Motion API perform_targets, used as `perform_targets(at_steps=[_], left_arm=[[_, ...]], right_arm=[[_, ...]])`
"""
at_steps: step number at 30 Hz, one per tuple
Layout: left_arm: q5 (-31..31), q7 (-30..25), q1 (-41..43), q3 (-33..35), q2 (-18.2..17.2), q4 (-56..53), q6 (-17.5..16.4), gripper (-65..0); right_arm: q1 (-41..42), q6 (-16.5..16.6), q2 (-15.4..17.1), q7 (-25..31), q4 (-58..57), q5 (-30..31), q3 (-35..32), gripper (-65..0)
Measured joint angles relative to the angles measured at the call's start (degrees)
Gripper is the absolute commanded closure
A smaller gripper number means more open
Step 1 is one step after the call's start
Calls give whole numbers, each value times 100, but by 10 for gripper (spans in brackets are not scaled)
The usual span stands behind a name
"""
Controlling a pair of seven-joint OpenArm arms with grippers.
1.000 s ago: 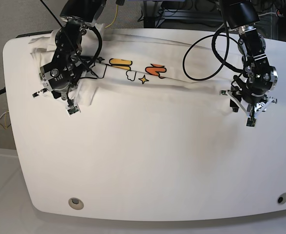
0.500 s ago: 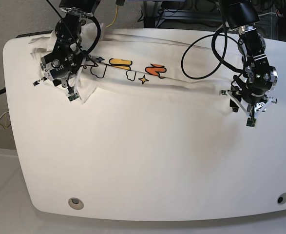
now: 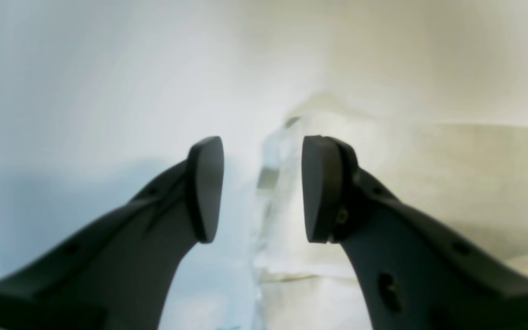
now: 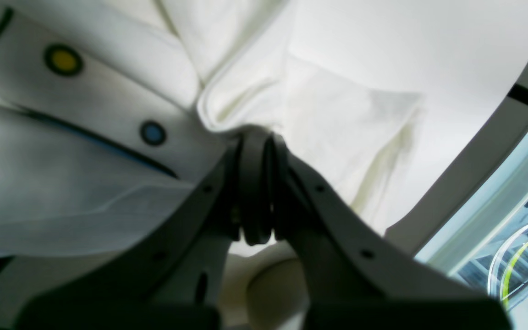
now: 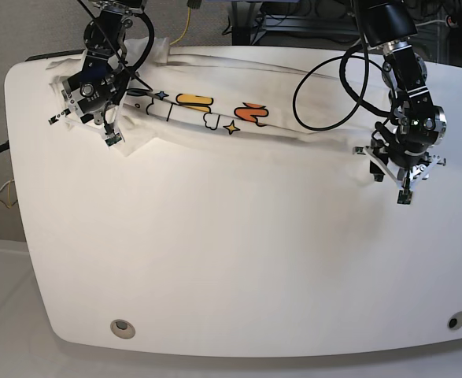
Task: Fold the T-shirt properly
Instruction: 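Drag the gripped edge with the right gripper toward the shoulder band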
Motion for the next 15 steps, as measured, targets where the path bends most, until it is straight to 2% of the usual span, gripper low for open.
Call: perform_targets(at_steps=[5,15], left_arm=[[-46,-278,50,35,68,-48,-26,-266],[-4,-249,105,20,61,-481,-2,-266]], right_arm=[[-133,0,114,2,0,-13,0,-8],[-413,2,297,2,9,2,7,-8]])
